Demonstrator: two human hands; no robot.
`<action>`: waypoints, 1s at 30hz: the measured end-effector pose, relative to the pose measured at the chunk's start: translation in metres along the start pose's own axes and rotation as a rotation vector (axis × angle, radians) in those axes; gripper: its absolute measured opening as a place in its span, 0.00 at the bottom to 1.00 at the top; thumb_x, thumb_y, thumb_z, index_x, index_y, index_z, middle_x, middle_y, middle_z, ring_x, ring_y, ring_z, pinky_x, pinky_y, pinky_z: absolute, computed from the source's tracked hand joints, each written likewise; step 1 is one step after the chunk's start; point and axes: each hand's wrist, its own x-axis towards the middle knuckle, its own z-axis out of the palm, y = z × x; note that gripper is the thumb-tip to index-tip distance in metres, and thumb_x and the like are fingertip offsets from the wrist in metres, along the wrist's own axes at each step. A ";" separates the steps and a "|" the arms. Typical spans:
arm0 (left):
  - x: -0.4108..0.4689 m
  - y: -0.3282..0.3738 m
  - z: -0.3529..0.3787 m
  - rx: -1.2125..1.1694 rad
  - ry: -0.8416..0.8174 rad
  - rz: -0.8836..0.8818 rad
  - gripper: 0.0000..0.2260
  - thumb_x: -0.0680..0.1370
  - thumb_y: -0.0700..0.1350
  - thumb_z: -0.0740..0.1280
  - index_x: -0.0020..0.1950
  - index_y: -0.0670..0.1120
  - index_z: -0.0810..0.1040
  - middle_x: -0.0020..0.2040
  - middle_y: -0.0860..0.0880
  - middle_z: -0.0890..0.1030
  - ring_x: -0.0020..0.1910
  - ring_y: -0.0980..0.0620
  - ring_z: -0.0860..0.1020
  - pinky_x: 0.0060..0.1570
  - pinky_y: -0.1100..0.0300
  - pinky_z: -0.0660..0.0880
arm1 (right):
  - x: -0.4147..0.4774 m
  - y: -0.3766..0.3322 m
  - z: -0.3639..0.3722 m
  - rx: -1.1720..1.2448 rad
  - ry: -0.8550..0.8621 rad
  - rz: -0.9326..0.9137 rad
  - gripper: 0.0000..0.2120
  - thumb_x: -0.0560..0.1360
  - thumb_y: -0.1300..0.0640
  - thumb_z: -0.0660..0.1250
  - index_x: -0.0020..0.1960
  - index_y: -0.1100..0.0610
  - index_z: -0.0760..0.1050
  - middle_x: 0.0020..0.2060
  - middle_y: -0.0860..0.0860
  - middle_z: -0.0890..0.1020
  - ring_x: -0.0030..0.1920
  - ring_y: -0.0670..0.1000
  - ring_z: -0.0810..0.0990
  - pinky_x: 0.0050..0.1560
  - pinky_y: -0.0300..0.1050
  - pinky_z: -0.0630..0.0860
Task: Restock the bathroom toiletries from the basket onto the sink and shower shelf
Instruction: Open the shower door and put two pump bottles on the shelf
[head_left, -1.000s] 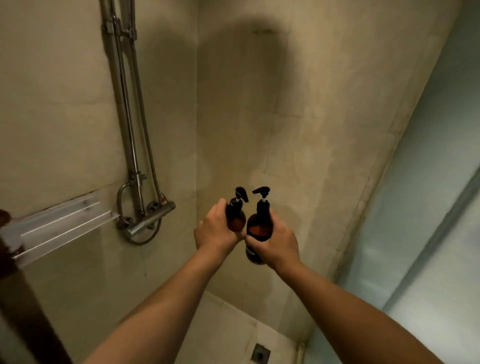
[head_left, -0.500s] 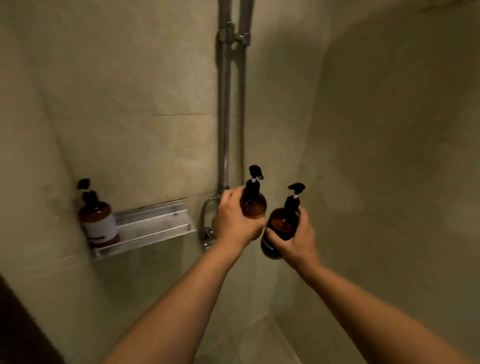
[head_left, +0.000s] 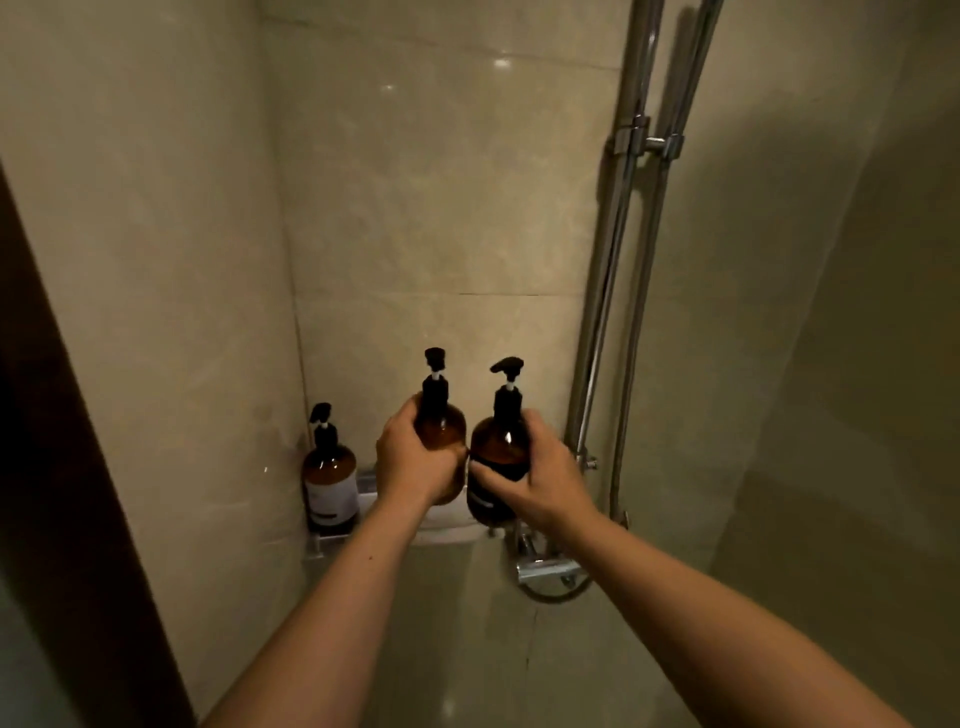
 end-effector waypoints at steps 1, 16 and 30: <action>0.006 -0.006 -0.001 -0.007 0.006 -0.002 0.33 0.67 0.41 0.79 0.70 0.55 0.72 0.62 0.52 0.78 0.60 0.51 0.76 0.56 0.57 0.72 | 0.009 0.004 0.006 0.009 0.013 -0.020 0.28 0.67 0.38 0.77 0.62 0.40 0.68 0.52 0.39 0.79 0.53 0.37 0.79 0.54 0.37 0.78; 0.052 -0.061 0.010 0.345 0.083 -0.040 0.37 0.67 0.41 0.79 0.73 0.47 0.68 0.70 0.47 0.69 0.66 0.48 0.71 0.62 0.63 0.66 | 0.100 0.102 0.081 0.033 -0.178 -0.210 0.39 0.65 0.36 0.76 0.71 0.49 0.69 0.58 0.47 0.75 0.57 0.45 0.74 0.57 0.39 0.74; 0.045 -0.072 0.006 0.403 0.027 -0.139 0.37 0.67 0.41 0.79 0.73 0.49 0.67 0.68 0.48 0.73 0.67 0.49 0.72 0.61 0.59 0.69 | 0.093 0.115 0.096 0.111 -0.333 -0.231 0.34 0.67 0.40 0.76 0.69 0.49 0.71 0.57 0.45 0.74 0.56 0.44 0.74 0.55 0.37 0.72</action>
